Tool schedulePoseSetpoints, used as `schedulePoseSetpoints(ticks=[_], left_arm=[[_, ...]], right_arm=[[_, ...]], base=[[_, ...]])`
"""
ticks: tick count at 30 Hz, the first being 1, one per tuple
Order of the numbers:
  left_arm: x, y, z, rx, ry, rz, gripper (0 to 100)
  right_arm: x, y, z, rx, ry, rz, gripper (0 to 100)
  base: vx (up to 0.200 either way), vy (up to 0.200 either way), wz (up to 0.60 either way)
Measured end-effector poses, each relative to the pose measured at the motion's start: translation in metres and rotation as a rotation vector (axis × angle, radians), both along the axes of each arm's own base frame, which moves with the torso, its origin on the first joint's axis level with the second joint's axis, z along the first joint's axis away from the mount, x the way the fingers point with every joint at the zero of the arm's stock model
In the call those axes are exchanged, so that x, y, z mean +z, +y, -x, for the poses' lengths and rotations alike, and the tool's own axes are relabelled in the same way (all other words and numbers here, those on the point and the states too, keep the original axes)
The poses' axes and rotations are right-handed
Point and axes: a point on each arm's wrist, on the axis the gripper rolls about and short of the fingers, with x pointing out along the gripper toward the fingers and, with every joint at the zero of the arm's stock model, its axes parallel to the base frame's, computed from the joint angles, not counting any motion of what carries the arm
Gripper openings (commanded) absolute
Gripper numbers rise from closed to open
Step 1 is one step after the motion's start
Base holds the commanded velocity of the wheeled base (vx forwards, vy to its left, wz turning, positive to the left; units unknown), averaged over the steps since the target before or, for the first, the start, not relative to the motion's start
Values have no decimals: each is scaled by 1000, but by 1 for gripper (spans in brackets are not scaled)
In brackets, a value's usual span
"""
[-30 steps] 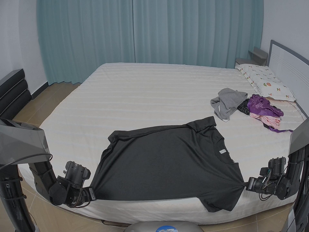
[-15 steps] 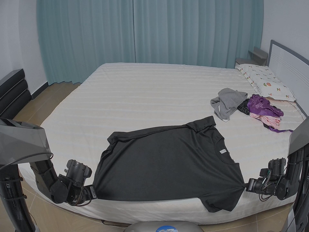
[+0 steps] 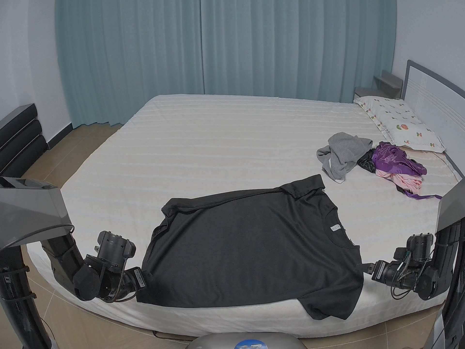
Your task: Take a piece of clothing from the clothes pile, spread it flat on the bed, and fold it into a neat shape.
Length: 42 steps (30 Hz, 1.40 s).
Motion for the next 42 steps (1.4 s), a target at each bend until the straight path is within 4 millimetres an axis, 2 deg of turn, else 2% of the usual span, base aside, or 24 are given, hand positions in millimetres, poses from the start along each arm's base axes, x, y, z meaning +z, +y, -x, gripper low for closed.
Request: schedulePoseSetpoints(ticks=[7, 10, 13, 20, 26, 42], left_arm=[[10, -3, -7, 30, -54, 46, 100], [13, -4, -12, 60, -77, 72, 100], [15, -5, -16, 72, -92, 91, 100], [17, -6, -19, 39, -83, 166, 100], [20, -6, -28, 83, -106, 223, 100], [20, -5, -37, 119, -139, 253, 100]], right_arm=[[11, 5, -4, -14, -45, -44, 100], [13, 6, -6, -11, -55, -44, 100], [13, 6, -6, -12, -57, -44, 100], [13, 6, -7, -11, -58, -46, 100], [11, 6, -7, -11, -52, -48, 100], [9, 8, -7, -13, -42, -60, 100]], base=[[0, 0, 0], [200, 0, 0], [200, 0, 0], [0, 0, 0], [0, 0, 0], [0, 0, 0]])
